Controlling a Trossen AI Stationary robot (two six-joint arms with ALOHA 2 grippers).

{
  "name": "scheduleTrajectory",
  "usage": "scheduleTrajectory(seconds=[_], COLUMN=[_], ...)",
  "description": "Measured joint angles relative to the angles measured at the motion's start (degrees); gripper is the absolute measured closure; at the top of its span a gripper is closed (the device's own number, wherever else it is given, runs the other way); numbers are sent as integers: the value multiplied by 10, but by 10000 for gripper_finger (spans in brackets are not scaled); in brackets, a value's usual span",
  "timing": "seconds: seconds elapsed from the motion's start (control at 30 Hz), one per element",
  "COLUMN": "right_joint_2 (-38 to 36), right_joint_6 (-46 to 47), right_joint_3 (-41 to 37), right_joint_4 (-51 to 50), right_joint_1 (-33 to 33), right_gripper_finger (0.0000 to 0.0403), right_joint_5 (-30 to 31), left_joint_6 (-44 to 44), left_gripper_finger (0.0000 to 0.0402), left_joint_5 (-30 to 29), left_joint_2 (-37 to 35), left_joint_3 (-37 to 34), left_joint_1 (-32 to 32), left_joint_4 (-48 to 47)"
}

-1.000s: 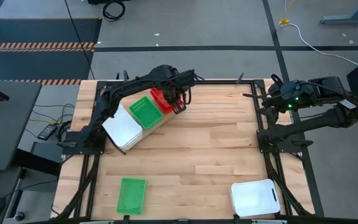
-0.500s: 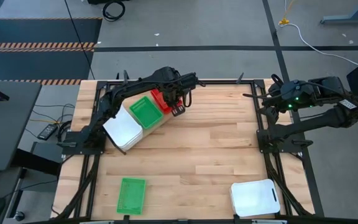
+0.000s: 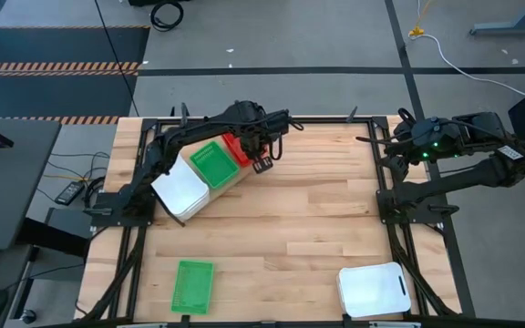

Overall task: Stack baskets on shelf by color
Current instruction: Stack the red bin on top of the red bin on the shelf

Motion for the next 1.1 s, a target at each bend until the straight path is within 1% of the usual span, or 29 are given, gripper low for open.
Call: scheduleTrajectory(seconds=[0.2,0.6,0.93,1.1], right_joint_2=[0,0,0,0], right_joint_6=[4,8,19,19], right_joint_3=[0,0,0,0], right_joint_4=[0,0,0,0], right_joint_1=[0,0,0,0], right_gripper_finger=[163,163,163,163], right_joint_5=[0,0,-2,-2], left_joint_6=[-4,-14,-15,-16], left_gripper_finger=[389,389,388,379], left_joint_5=[-17,-19,-16,-20], left_joint_2=[0,20,43,43], left_joint_3=[0,0,0,0], left_joint_1=[-3,-2,-6,-3], left_joint_4=[-7,-17,-6,-1])
